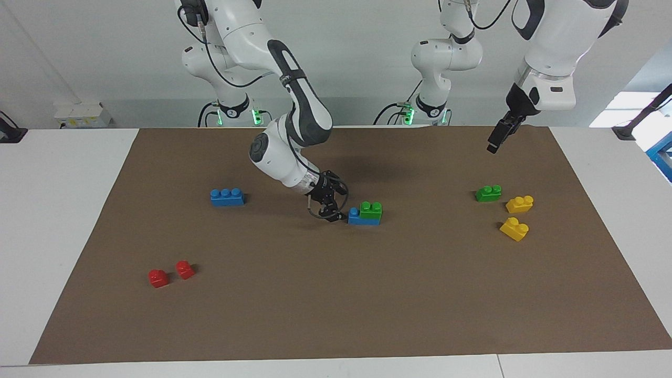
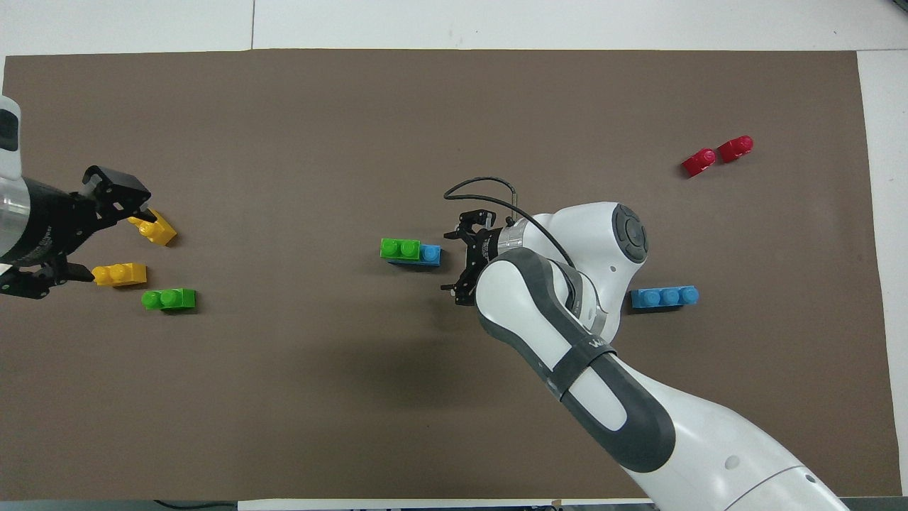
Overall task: Remove green block with left arm and hold with right
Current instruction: 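Grasp the blue end with the right gripper while the left gripper approaches, then grasp the green end of the joined brick with the left gripper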
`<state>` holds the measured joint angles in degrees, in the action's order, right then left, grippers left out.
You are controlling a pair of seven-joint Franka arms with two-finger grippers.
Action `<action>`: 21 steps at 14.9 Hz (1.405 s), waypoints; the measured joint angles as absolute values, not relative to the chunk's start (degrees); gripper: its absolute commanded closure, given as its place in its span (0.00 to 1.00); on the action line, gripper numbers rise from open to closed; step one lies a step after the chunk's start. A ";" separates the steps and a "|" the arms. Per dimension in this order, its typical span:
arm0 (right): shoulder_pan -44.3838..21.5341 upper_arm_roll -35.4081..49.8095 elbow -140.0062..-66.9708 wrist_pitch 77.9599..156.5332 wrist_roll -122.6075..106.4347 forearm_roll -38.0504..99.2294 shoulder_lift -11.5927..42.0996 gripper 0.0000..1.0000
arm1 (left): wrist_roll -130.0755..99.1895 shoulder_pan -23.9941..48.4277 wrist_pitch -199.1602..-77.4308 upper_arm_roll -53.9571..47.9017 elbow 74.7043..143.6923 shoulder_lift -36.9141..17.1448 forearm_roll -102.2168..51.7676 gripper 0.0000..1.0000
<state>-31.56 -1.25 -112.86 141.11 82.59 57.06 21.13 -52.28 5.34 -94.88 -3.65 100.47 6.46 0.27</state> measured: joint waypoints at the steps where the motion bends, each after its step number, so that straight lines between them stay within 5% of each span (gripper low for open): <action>1: -31.91 -1.25 -112.86 141.72 82.59 57.81 21.50 0.06 | -56.43 6.29 -96.20 -3.69 101.86 7.09 0.01 0.00; 14: -34.28 -1.23 -111.37 146.98 82.00 59.65 24.60 0.10 | -93.21 16.96 -110.07 -3.88 113.80 8.81 -3.69 0.00; 21: -34.69 -1.28 -111.26 147.64 79.72 59.66 25.00 0.40 | -105.31 22.15 -118.28 -3.90 114.72 2.14 -4.18 0.00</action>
<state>-34.69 -1.28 -111.26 147.64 79.72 59.66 25.00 -105.31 22.15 -118.28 -3.90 114.72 2.14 -4.18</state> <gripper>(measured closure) 0.291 0.000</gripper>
